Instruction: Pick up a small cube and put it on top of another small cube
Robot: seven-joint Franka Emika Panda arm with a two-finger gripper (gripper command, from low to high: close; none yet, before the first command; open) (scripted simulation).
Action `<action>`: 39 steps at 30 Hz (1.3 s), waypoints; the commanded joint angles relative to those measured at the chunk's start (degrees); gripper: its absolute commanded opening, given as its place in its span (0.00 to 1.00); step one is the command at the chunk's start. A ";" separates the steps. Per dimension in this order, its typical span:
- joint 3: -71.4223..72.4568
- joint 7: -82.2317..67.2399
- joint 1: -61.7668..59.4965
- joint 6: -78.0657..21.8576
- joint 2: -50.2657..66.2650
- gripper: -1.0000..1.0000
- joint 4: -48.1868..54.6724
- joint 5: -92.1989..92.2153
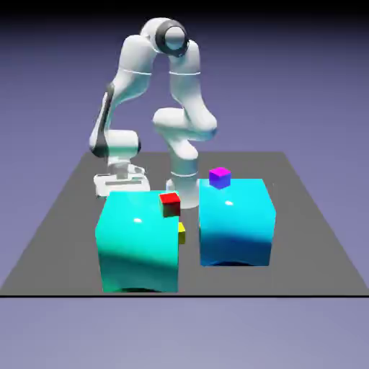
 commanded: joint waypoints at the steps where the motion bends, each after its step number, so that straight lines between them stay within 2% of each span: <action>1: -0.99 0.53 0.07 -1.21 0.66 0.50 -0.56 2.50; 5: -2.01 2.91 0.83 -3.98 0.92 0.50 -2.65 7.03; 15: 9.39 -2.61 2.18 -16.64 20.65 0.50 3.98 24.75; 16: 9.39 -2.61 2.18 -16.64 20.65 0.00 3.98 24.75; 28: -2.01 2.91 0.83 -3.98 0.92 0.00 -2.65 7.03; 39: -8.71 -12.80 5.47 -0.02 -6.02 0.00 0.80 -18.29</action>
